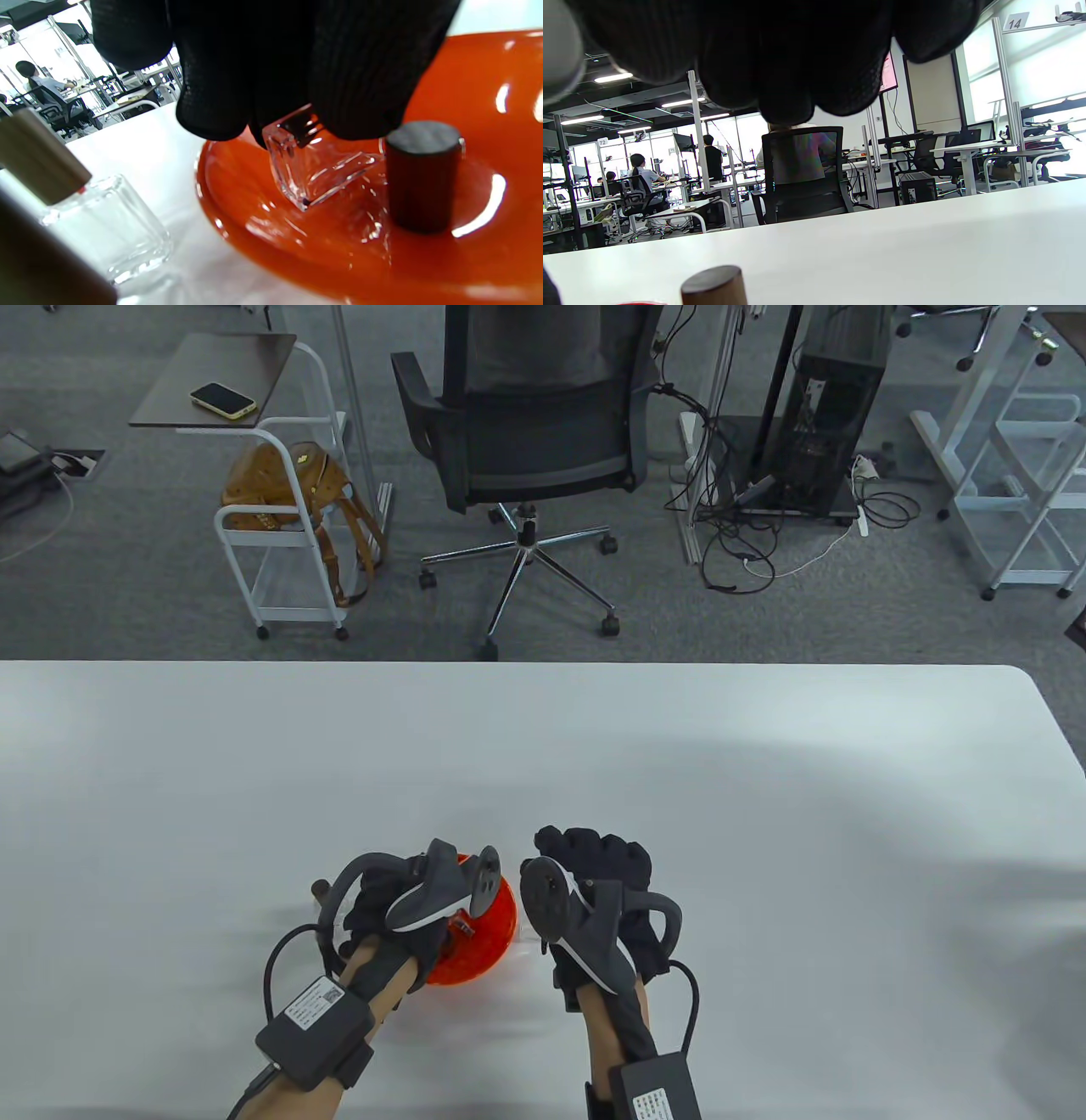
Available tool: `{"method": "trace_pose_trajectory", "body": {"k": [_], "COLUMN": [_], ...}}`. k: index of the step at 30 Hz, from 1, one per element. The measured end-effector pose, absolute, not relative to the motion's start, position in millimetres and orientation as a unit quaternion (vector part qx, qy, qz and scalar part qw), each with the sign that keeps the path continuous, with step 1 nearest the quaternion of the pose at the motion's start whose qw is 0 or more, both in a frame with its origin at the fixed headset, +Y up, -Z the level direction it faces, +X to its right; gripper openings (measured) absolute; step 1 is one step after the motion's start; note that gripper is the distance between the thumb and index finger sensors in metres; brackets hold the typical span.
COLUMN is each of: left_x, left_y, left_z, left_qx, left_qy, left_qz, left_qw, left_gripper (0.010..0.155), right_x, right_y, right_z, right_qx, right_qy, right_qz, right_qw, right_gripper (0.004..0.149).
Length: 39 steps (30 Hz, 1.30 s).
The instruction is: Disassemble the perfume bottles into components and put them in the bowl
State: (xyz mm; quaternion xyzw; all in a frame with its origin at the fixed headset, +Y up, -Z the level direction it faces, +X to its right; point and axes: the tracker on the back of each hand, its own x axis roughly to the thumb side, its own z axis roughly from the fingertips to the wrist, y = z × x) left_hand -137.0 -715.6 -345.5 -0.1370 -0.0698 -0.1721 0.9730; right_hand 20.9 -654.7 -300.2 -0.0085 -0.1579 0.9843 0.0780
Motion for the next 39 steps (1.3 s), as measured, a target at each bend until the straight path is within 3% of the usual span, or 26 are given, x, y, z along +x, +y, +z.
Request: {"method": "trace_pose_trajectory", "body": {"k": [3,7,11,13,16,19,22,28,30,32,39], "left_x": [-140.9,-165.8,-226.1,-259.0,-299.6,-324.0,-328.9,-330.6,-329.5,-330.2,-319.5], "left_y": [-711.9,-680.6,-636.1,-627.2,-638.2,-673.0,-710.9,-756.1,-758.0,-755.4,-712.6], "left_z": [-343.2,-338.0,-331.6,-328.2,-326.0,-327.4,-333.0,-341.5,-342.8,-342.5,-328.3], "left_qx": [-0.136,-0.113,-0.048,-0.026,-0.036,-0.080,-0.149,-0.179,-0.129,-0.124,-0.026], "left_qy": [-0.067,-0.044,0.002,0.015,0.035,0.043,0.030,0.020,0.023,0.019,-0.033], "left_qz": [-0.162,-0.096,-0.013,0.036,0.091,0.126,0.156,0.217,0.202,0.213,0.259], "left_qw": [0.975,0.988,0.999,0.999,0.995,0.988,0.976,0.960,0.971,0.969,0.965], "left_gripper": [0.054,0.057,0.059,0.061,0.069,0.076,0.079,0.073,0.064,0.056,0.055], "right_x": [21.4,21.0,17.1,14.0,8.3,3.3,0.9,0.1,-0.3,-0.9,-6.6], "right_y": [-654.2,-654.2,-655.7,-657.0,-659.2,-661.7,-663.4,-663.7,-663.5,-663.9,-665.9], "right_z": [-299.7,-299.1,-298.6,-298.4,-298.0,-297.6,-297.7,-297.9,-297.6,-297.4,-296.5], "right_qx": [-0.008,-0.006,0.000,0.004,0.011,0.018,0.021,0.021,0.021,0.022,0.032], "right_qy": [-0.154,-0.153,-0.151,-0.149,-0.145,-0.139,-0.137,-0.135,-0.133,-0.132,-0.124], "right_qz": [0.985,0.985,0.986,0.986,0.988,0.989,0.989,0.990,0.990,0.990,0.991], "right_qw": [0.079,0.079,0.073,0.069,0.060,0.051,0.044,0.039,0.038,0.036,0.035], "right_gripper": [0.051,0.051,0.051,0.051,0.051,0.051,0.051,0.051,0.051,0.051,0.051]}}
